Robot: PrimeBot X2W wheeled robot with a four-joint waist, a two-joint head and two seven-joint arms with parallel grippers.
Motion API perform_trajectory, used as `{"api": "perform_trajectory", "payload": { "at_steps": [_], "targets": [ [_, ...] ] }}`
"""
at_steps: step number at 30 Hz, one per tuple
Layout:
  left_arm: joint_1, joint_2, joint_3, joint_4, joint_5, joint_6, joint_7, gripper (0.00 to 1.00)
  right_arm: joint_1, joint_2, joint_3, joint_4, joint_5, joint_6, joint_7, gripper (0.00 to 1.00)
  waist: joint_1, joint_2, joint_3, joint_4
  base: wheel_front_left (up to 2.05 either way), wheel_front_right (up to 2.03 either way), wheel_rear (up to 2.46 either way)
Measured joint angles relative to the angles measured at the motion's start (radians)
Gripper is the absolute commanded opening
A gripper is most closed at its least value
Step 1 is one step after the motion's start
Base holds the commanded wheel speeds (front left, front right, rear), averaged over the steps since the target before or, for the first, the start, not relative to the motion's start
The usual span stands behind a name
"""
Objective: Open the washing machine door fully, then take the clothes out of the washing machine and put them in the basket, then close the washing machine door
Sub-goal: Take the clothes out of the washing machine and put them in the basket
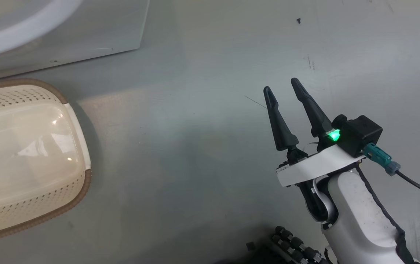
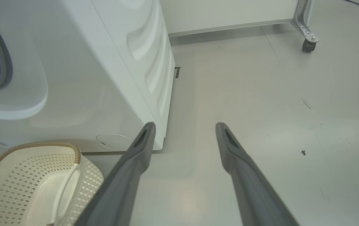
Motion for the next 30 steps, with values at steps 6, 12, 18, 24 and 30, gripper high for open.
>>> {"api": "perform_trajectory", "payload": {
  "at_steps": [6, 12, 18, 24, 30],
  "targets": [
    [-0.003, -0.012, 0.0, 0.022, -0.005, 0.0, -0.023, 0.0, -0.001, 0.0, -0.001, 0.001, 0.0, -0.001, 0.0, 1.0, 0.0, 0.0, -0.006, 0.007, 0.0, 0.0, 0.0],
    [-0.003, -0.036, -0.002, 0.057, -0.027, 0.0, -0.071, 0.0, -0.002, 0.0, -0.006, 0.005, -0.002, -0.001, 0.0, 1.0, 0.0, 0.0, -0.025, 0.017, 0.0, 0.0, 0.0],
    [-0.003, -0.066, -0.001, 0.073, -0.035, 0.0, -0.136, 0.0, -0.002, 0.0, -0.016, 0.011, -0.012, -0.001, 0.0, 1.0, 0.0, 0.0, -0.053, 0.029, 0.0, 0.0, 0.0],
    [0.002, -0.093, -0.001, 0.102, -0.047, -0.011, -0.195, 0.0, -0.001, 0.0, -0.026, 0.023, -0.017, -0.001, 0.0, 1.0, -0.0001, 0.0, -0.089, 0.044, 0.0, 0.0, 0.0],
    [0.026, -0.117, 0.002, 0.125, -0.062, -0.028, -0.27, 0.0, 0.0, -0.001, -0.037, 0.038, -0.025, -0.001, 0.0, 1.0, -0.0001, 0.0, -0.132, 0.061, 0.0, 0.0, 0.0]
  ]
}}
